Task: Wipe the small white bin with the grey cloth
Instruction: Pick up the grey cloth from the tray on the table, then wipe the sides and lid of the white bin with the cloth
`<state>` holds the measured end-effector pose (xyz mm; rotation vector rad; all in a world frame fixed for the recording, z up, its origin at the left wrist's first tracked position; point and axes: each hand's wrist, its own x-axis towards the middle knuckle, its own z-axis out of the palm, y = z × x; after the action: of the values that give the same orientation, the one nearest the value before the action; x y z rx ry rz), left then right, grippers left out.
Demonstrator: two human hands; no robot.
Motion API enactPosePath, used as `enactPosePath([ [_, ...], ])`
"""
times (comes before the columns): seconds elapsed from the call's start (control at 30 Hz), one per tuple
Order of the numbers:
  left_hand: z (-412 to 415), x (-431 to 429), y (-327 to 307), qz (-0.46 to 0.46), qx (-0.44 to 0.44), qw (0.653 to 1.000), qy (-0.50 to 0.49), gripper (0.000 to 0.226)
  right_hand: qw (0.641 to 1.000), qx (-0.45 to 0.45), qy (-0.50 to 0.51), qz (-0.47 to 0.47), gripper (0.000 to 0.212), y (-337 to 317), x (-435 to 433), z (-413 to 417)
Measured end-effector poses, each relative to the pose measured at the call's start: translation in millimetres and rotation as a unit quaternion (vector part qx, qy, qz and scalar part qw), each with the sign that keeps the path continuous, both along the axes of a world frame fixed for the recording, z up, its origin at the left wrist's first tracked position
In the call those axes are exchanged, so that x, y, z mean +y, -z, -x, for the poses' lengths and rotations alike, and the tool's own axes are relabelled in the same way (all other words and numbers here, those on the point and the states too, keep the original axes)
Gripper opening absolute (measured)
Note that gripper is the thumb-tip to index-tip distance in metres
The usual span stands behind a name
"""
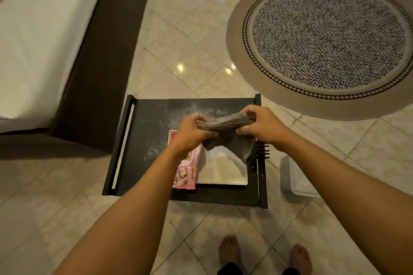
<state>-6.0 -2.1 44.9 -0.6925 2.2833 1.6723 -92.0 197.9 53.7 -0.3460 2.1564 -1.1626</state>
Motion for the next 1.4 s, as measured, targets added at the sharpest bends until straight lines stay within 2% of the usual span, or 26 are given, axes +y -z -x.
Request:
enactPosePath([
  [0.1, 8.2, 7.0, -19.0, -0.098, 0.026, 0.994, -0.048, 0.023, 0.989, -0.057, 0.093, 0.103, 0.045, -18.1, 20.3, 11.6],
  [0.2, 15.4, 29.1, -32.6, -0.161, 0.049, 0.984, -0.066, 0.026, 0.962, -0.101, 0.150, 0.206, 0.043, -36.0, 43.6, 20.2],
  [0.3, 26.2, 64.9, -36.6, -0.194, 0.057, 0.977, -0.063, 0.029, 0.952, -0.077, 0.178, 0.238, 0.038, -40.2, 72.3, 28.0],
  [0.37, 35.9, 92.7, -30.3, -0.179, 0.064, 0.980, -0.064, 0.033, 0.948, -0.053, 0.198, 0.244, 0.036, -35.7, 95.4, 31.7],
  [0.6, 62.8, 196.8, 28.9, -0.073, 0.102, 0.991, -0.036, 0.031, 0.950, 0.027, 0.239, 0.200, 0.030, 17.5, 192.5, 30.5],
  [0.83, 65.9, 267.3, 109.3, -0.076, 0.120, 0.990, -0.019, 0.024, 0.961, 0.059, 0.229, 0.145, 0.032, 101.8, 265.5, 17.0],
  [1.0, 30.8, 281.9, 146.5, -0.076, 0.141, 0.987, -0.033, 0.023, 0.963, 0.109, 0.212, 0.124, 0.032, 139.5, 286.0, -13.3],
  [1.23, -34.0, 286.7, 171.1, -0.044, 0.123, 0.990, -0.045, 0.027, 0.967, 0.115, 0.186, 0.131, 0.032, 166.8, 290.9, -75.3],
  [1.4, -44.9, 290.3, 198.5, -0.044, 0.093, 0.994, -0.039, 0.028, 0.969, 0.118, 0.190, 0.100, 0.032, 191.8, 296.5, -86.9],
])
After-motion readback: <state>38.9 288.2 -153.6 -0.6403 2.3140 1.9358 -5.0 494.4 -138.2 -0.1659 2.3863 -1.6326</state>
